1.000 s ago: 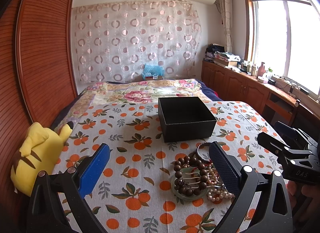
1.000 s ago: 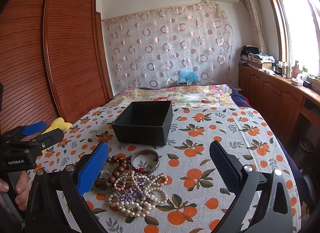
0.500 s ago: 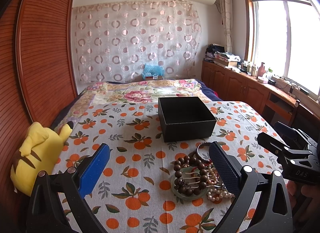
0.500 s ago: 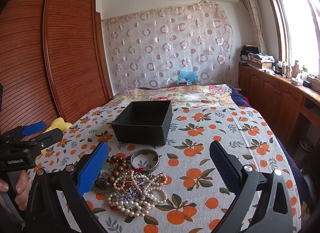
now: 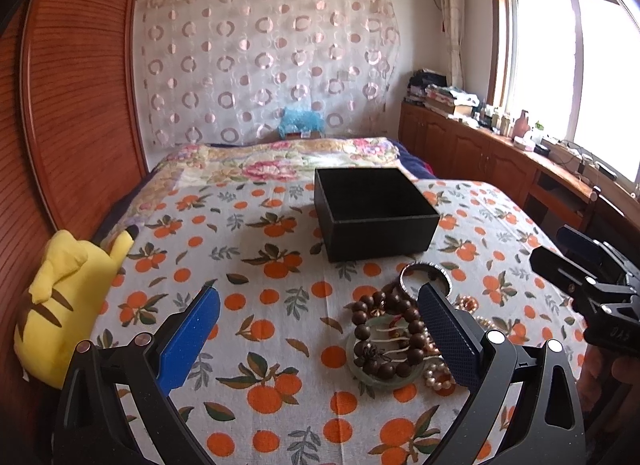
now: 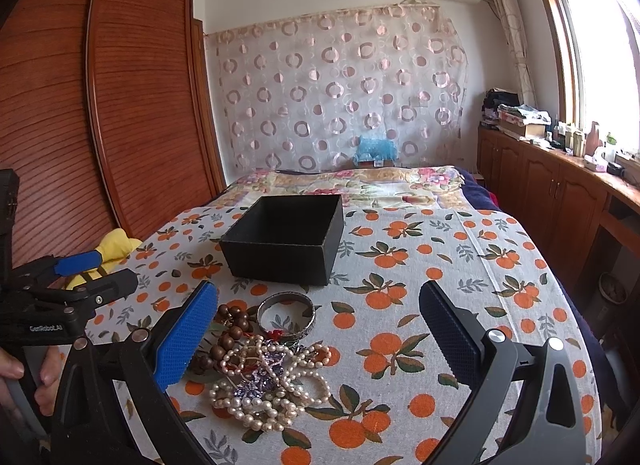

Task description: Organize jewelry

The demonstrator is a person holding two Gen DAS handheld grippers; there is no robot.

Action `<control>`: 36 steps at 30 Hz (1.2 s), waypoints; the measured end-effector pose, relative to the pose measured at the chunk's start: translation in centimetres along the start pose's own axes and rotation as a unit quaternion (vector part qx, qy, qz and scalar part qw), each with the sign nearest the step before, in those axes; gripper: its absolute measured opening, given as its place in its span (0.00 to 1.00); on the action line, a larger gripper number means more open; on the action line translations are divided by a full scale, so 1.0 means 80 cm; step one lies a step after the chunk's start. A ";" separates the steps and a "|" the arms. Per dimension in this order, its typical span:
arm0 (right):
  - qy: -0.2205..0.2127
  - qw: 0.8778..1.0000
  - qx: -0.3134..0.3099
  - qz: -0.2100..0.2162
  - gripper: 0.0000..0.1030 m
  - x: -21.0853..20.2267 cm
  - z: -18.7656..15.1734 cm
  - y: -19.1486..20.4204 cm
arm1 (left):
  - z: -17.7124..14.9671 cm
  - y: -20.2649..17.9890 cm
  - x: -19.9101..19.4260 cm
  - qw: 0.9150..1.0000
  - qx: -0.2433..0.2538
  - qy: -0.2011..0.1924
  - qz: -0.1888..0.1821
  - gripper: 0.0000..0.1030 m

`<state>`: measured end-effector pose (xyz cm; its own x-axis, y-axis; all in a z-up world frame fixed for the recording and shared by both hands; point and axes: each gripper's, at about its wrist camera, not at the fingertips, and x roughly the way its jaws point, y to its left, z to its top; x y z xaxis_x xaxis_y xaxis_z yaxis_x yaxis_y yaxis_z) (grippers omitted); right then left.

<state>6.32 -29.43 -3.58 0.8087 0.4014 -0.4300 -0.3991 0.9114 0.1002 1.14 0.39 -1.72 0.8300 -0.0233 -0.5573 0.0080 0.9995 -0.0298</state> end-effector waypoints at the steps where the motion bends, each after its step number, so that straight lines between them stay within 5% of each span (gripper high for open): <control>1: 0.003 1.000 -0.005 0.005 0.98 0.002 0.000 -0.001 | -0.002 0.002 0.005 1.000 0.000 0.006 -0.004 0.93; 7: 0.029 0.999 -0.011 0.030 0.83 0.025 -0.003 -0.007 | -0.012 0.010 0.021 0.999 0.003 0.028 -0.032 0.93; 10: 0.045 0.998 -0.012 0.040 0.62 0.038 -0.003 -0.010 | -0.016 0.011 0.029 0.998 0.006 0.036 -0.045 0.93; 15: 0.078 0.995 -0.035 0.060 0.49 0.065 0.000 -0.011 | -0.021 0.009 0.040 0.996 0.015 0.054 -0.063 0.93; 22: 0.160 0.979 -0.075 0.098 0.23 0.125 0.002 -0.007 | -0.023 0.007 0.063 0.992 0.021 0.090 -0.088 0.60; 26: 0.193 0.973 -0.077 0.105 0.23 0.153 0.002 -0.009 | -0.016 0.003 0.074 0.989 0.024 0.099 -0.104 0.47; 34: 0.220 0.966 -0.102 0.091 0.22 0.188 0.000 -0.005 | -0.005 -0.008 0.102 0.984 0.033 0.128 -0.123 0.37; 36: 0.221 0.965 -0.107 0.087 0.15 0.191 0.001 -0.005 | -0.006 -0.009 0.108 0.983 0.033 0.136 -0.122 0.35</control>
<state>18.83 -23.65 -10.11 0.4775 0.4252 -0.7689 -0.6308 0.7751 0.0369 8.04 -0.57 -6.88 0.6195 -0.2583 -0.7413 0.2322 0.9623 -0.1413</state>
